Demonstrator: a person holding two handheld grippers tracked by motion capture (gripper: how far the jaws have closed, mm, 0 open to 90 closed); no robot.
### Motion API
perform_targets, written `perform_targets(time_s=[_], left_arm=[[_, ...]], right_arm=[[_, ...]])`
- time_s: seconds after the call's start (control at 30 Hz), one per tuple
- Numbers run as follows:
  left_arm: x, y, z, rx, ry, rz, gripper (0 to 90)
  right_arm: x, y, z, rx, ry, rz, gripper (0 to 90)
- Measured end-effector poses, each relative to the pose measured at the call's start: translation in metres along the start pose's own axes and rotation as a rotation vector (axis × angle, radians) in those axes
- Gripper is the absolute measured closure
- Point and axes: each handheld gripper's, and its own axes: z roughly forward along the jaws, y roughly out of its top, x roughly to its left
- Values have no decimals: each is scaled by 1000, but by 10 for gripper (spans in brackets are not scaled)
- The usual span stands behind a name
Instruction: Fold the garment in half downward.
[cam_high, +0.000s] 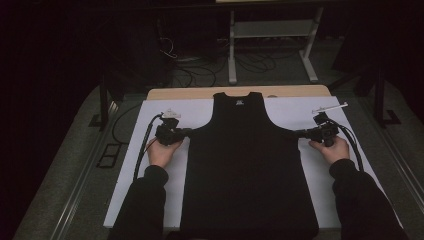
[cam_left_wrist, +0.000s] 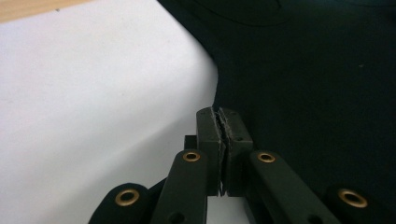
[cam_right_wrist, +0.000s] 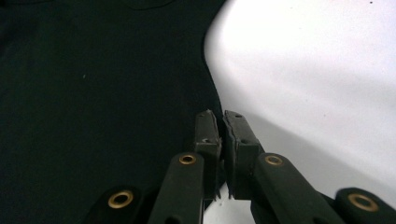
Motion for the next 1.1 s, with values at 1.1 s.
perform_targets(time_s=[1.1], left_arm=[[-10, -15, -42, -175, -113, -114, 868]], right_arm=[[22, -18, -39, -118, 61, 16, 837]])
